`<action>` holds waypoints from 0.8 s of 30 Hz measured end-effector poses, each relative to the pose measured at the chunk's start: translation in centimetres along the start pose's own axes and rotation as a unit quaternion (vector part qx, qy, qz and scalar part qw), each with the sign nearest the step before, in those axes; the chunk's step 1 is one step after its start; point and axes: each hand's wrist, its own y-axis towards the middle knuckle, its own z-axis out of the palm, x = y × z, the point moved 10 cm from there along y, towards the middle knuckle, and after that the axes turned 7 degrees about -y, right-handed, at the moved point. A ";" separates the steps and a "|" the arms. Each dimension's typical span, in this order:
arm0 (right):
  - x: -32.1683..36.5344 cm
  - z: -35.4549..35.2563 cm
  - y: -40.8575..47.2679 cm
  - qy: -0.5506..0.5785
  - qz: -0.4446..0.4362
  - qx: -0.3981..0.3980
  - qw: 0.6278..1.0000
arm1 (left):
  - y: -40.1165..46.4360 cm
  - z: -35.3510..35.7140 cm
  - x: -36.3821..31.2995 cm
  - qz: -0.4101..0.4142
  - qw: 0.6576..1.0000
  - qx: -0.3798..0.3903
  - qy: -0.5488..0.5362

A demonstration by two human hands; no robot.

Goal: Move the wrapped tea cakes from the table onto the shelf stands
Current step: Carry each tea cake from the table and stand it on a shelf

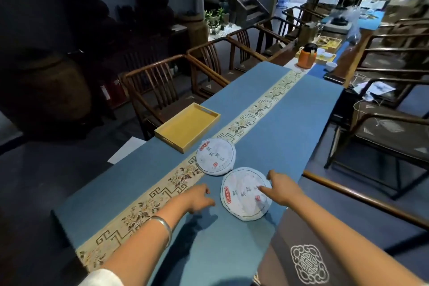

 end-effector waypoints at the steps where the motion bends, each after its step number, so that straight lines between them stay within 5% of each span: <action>1: -0.5 0.6 0.3 0.006 0.011 0.004 1.000 | 0.6 0.6 0.4 -0.007 1.000 0.024 0.005; 14: -6.5 8.7 3.2 0.207 0.149 0.044 0.966 | 9.6 1.9 1.2 0.057 0.994 0.034 -0.083; 24: -6.7 14.4 6.6 0.498 0.182 0.037 0.847 | 15.7 6.3 1.2 0.006 0.943 0.064 -0.326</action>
